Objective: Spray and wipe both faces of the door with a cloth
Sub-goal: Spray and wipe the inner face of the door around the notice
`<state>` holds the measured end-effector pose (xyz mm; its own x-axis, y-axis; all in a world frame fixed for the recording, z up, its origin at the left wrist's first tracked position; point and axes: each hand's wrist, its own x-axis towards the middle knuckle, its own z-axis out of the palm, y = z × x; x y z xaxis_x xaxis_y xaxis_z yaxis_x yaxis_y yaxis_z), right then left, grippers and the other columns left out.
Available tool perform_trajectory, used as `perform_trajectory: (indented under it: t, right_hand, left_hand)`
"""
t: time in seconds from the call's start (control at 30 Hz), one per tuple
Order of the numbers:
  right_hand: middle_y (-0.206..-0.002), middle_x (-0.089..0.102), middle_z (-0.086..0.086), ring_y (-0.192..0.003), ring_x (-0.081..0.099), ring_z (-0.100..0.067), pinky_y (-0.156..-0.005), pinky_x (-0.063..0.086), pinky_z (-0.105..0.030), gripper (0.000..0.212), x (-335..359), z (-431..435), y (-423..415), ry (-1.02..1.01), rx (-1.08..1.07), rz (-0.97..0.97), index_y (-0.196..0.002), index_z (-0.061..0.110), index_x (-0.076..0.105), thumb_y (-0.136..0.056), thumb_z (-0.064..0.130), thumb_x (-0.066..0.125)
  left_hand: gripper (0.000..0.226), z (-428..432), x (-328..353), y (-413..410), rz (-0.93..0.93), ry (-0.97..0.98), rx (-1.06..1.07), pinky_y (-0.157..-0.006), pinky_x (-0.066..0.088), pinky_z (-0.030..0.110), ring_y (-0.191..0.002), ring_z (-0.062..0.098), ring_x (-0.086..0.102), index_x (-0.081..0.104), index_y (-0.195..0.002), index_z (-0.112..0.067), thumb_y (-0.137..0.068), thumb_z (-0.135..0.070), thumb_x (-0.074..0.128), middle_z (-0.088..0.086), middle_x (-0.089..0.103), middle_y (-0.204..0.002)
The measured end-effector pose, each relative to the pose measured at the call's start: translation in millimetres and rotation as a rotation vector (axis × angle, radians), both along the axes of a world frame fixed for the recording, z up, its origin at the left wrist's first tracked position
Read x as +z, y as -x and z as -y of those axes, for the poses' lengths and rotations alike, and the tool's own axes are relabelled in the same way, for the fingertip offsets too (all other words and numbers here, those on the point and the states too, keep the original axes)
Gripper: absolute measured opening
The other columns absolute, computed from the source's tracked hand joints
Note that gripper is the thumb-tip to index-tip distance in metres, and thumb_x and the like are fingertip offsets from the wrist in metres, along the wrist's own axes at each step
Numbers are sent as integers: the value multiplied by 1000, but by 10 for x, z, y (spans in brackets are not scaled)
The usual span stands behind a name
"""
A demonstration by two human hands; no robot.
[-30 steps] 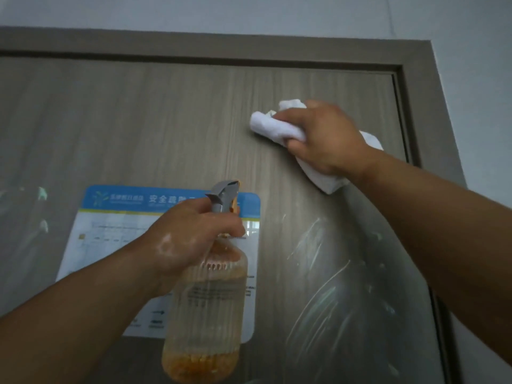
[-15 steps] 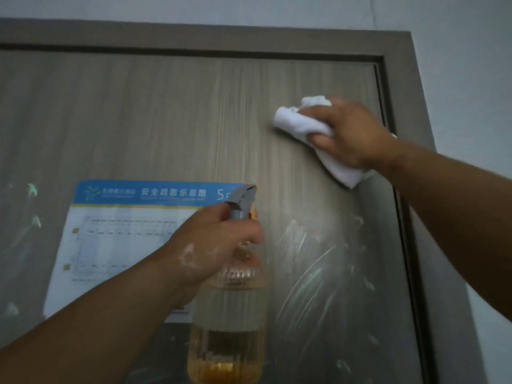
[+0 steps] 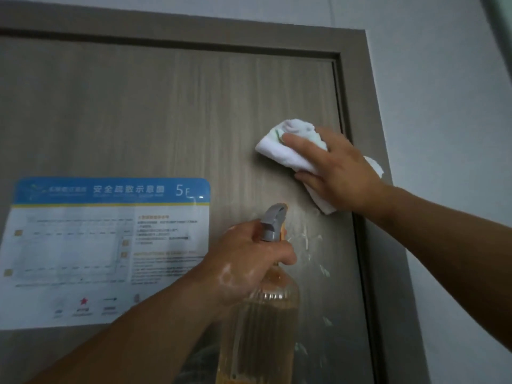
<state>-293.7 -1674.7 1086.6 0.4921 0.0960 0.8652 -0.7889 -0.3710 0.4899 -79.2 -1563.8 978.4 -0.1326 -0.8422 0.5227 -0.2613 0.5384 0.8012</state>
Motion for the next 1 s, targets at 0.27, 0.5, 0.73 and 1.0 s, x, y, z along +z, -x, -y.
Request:
perform_trajectory:
  t: [0.27,0.5,0.73,1.0]
  right_hand:
    - [-142,51,-15,-118,57,-36,-97,50,-46,53,430,14,60,27,26,113,-140,30,59,-93,56,58]
    - [-153,41,-10,-123,53,-38,-100,49,-58,58,350,54,55,-2,-53,149,-150,43,41,-93,53,48]
    - [-139,52,-12,-111,57,-34,-94,51,-49,54,236,41,64,-14,-2,140,-148,37,50,-94,43,55]
    - [-148,50,-17,-120,51,-34,-96,43,-45,58,-1400,-16,75,-118,29,169,-150,34,52,-94,44,55]
  left_hand:
    - [19,137,-51,275,7,-4,-23,-72,64,36,-86,31,77,75,-99,-15,-81,-13,75,17,75,-105]
    - [12,165,-106,316,35,19,26,-79,65,43,-78,23,78,75,-89,-22,-78,-21,78,8,77,-92]
    - [14,116,-162,228,25,9,54,-69,63,33,-69,14,76,75,-93,-16,-79,-19,77,11,76,-89]
    - [6,-97,-347,-26,3,-41,71,-58,58,29,-62,18,74,76,-79,-9,-81,-15,75,17,75,-76]
